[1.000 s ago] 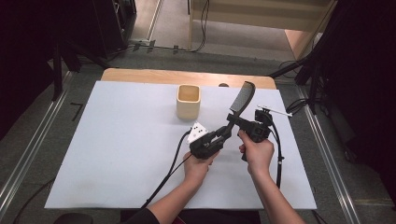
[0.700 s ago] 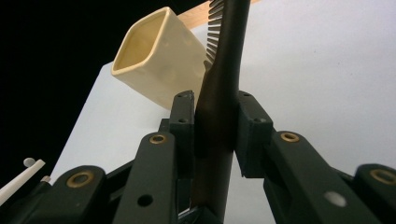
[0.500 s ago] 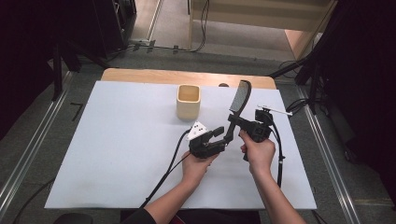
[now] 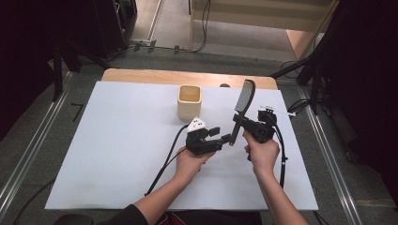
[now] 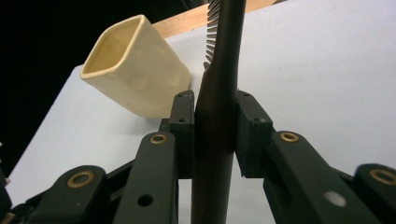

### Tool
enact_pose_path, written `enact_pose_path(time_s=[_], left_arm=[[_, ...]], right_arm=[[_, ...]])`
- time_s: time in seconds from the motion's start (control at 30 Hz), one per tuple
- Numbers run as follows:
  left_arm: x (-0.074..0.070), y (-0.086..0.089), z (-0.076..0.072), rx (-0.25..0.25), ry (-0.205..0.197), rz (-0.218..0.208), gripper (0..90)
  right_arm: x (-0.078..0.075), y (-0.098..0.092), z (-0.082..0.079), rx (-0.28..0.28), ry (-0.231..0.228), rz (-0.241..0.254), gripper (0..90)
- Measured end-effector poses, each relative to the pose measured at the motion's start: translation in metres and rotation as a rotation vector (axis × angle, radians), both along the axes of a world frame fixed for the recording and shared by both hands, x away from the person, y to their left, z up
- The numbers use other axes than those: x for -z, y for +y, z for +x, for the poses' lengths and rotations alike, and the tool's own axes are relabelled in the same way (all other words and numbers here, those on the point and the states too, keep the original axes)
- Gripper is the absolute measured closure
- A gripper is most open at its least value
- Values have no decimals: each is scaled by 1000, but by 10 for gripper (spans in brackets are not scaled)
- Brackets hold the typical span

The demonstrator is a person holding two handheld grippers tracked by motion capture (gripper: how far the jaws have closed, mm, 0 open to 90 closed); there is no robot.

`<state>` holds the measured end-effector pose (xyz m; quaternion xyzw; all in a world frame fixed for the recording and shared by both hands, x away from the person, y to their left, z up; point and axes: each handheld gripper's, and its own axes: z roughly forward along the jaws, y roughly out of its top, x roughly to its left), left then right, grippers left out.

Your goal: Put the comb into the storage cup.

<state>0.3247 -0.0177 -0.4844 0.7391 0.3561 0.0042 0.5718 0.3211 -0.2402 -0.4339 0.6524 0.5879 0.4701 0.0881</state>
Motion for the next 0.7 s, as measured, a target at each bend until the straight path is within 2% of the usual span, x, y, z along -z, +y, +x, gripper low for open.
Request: enact_pose_path(time_s=[0.2,0.3,0.53,0.63,0.7], left_arm=[[-5,5,3,20,7,47,414],[-6,6,3,23,16,49,397],[-10,11,3,44,5,130,395],[-14,17,5,64,45,130,384],[-15,21,5,80,56,152,376]], right_arm=[[-1,3,-1,7,-16,-36,699],[-1,3,-1,9,-30,-51,698],[-3,5,-3,10,-51,-79,698],[-3,6,-3,6,-62,-93,698],[-3,8,-4,-5,-72,-94,698]])
